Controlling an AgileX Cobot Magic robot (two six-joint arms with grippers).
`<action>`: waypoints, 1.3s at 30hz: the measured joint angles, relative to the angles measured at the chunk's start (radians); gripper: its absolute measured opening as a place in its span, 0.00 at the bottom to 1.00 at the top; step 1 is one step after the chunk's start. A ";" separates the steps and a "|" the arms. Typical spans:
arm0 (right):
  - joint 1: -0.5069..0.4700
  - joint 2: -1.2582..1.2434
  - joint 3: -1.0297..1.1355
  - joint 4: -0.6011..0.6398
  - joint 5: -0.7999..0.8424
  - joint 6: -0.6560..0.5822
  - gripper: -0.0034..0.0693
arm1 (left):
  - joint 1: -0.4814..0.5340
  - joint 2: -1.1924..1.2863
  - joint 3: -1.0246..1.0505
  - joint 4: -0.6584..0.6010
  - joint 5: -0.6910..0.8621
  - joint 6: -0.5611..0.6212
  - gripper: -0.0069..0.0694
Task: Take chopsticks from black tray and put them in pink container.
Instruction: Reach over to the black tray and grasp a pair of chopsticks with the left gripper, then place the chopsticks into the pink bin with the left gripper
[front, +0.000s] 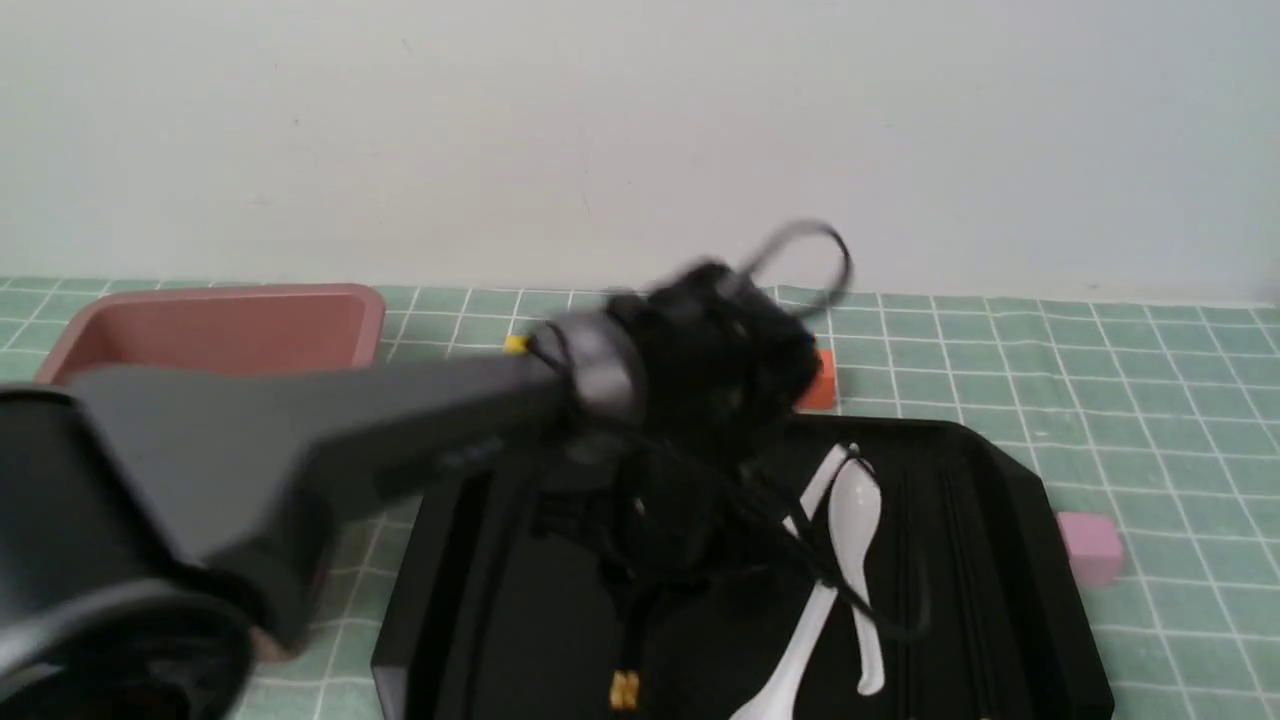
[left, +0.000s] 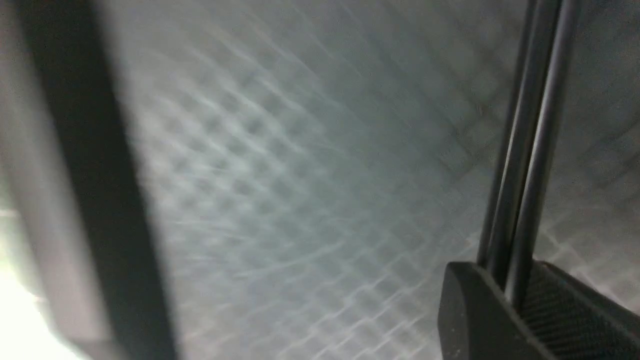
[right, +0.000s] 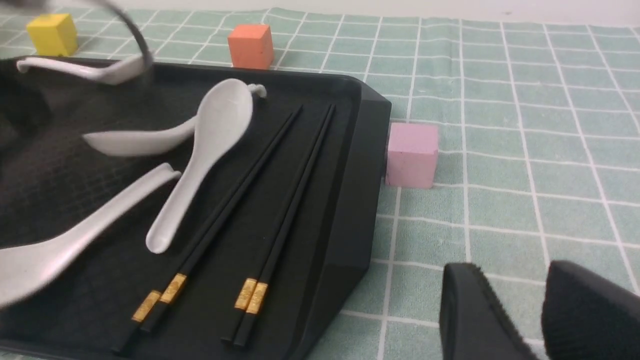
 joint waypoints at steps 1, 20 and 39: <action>0.000 0.000 0.000 0.000 0.000 0.000 0.38 | 0.016 -0.032 0.000 0.000 0.002 0.012 0.23; 0.000 0.000 0.000 0.000 0.000 0.000 0.38 | 0.810 -0.409 0.346 -0.241 -0.181 0.414 0.23; 0.000 0.000 0.000 0.000 0.000 0.000 0.38 | 0.847 -0.335 0.401 -0.251 -0.244 0.473 0.36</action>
